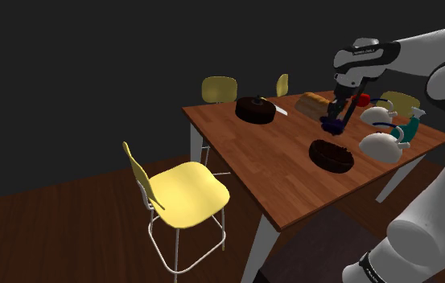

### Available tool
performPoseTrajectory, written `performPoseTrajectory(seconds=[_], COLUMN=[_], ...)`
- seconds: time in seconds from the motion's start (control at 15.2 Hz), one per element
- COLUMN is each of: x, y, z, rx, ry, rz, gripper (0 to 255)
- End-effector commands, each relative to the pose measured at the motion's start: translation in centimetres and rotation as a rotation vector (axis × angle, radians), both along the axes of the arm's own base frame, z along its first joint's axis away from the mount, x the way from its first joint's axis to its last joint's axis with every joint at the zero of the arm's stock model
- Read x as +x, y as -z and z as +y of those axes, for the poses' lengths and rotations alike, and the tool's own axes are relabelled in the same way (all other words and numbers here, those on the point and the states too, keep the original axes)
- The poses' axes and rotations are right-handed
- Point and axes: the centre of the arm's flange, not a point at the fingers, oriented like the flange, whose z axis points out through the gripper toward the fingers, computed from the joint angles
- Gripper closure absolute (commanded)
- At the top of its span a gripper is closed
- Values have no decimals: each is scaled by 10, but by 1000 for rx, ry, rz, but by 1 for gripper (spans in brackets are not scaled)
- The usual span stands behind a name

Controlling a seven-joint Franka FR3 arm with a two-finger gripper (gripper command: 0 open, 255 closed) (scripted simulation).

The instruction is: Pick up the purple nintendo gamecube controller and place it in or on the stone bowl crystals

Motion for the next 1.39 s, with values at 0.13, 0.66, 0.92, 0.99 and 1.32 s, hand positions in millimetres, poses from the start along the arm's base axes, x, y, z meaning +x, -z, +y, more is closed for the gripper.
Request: performPoseTrajectory(seconds=[0.13,0.66,0.92,0.99,1.32], x=[-49,-49,-49,-49,-49], y=[-1,41,62,68,76], z=[-7,-7,-7,-7,-7], rx=[0,0,0,0,0], ry=[-1,-1,-1,-1,-1], rz=[0,0,0,0,0], gripper=[255,255,255,255,255])
